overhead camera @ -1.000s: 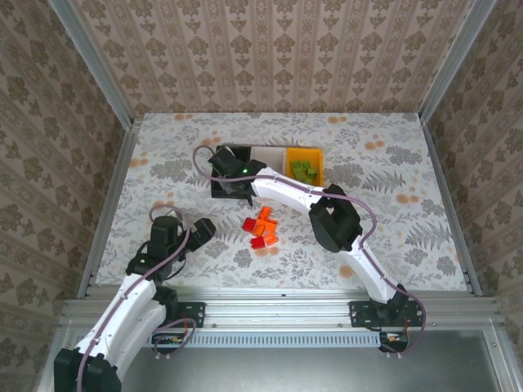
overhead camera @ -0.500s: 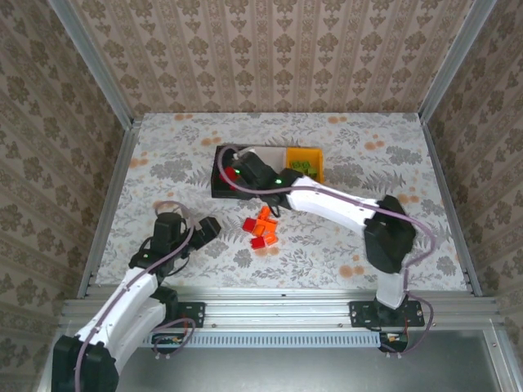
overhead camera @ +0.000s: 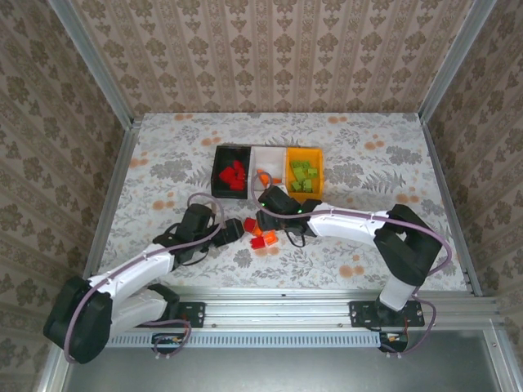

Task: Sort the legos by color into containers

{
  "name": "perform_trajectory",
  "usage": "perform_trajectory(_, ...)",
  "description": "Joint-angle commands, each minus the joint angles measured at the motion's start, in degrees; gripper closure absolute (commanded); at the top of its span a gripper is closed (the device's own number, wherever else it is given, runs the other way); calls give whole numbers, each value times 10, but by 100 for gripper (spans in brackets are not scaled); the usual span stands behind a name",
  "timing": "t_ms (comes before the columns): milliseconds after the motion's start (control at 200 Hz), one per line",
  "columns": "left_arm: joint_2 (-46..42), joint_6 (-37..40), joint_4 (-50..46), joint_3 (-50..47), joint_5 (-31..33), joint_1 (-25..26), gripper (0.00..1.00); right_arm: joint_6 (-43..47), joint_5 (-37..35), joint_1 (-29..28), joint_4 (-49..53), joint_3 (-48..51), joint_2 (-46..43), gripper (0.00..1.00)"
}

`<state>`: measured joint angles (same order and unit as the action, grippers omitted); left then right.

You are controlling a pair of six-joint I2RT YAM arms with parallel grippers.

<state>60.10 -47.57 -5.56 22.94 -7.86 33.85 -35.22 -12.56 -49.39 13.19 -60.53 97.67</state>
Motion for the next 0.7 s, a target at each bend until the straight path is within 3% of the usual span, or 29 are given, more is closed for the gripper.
perform_trajectory(0,2,7,14,13,18,6,0,-29,19,9,-50,-17,34,34)
perform_trajectory(695,-85,10,-37,-20,57,2,0,-10,53,16,-22,-133,184,35)
